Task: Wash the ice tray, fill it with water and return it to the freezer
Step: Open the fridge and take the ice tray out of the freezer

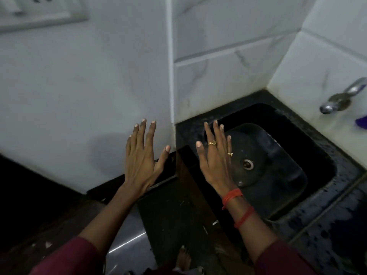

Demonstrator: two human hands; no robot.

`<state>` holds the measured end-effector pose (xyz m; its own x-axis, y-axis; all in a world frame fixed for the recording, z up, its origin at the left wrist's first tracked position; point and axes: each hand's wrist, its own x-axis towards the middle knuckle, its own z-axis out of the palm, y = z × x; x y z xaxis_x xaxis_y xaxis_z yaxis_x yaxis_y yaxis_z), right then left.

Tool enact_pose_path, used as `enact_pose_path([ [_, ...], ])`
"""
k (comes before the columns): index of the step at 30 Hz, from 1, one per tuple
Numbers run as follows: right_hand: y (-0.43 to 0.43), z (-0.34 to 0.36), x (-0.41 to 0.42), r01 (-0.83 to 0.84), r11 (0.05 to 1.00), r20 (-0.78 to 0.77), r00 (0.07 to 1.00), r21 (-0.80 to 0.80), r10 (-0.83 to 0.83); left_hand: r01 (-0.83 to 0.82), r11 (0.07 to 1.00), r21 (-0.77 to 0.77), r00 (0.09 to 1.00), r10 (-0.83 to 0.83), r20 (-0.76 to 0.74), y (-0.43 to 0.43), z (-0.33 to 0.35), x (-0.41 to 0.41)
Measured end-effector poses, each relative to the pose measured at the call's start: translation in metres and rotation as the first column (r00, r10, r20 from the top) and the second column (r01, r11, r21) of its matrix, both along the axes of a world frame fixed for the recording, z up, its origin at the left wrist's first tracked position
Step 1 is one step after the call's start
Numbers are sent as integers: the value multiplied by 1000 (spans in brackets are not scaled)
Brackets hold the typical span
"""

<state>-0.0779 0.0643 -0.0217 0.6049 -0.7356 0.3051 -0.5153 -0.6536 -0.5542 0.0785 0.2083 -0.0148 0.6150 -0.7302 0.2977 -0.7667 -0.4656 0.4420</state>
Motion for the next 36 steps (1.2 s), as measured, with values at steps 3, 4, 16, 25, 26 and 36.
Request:
enact_pose_path([
  [3, 35, -4, 26, -83, 997, -14, 996, -3, 83, -85, 996, 0, 996, 85, -10, 51, -3, 10],
  [4, 46, -4, 33, -104, 995, -20, 994, -6, 104, -108, 994, 3, 994, 108, -17, 66, -5, 12],
  [16, 217, -17, 106, -446, 895, -92, 890, 19, 446, -434, 901, 24, 901, 434, -5, 266, -24, 24],
  [25, 356, -23, 140, -693, 719, -122, 711, 41, 692, -690, 723, 16, 722, 690, -60, 412, -30, 1],
  [26, 371, -24, 142, -720, 693, -123, 684, 48, 719, -717, 697, 19, 694, 717, -64, 427, -32, -3],
  [36, 492, -27, 144, -930, 358, -124, 347, 85, 930, -908, 416, 39, 412, 907, -83, 527, -40, -61],
])
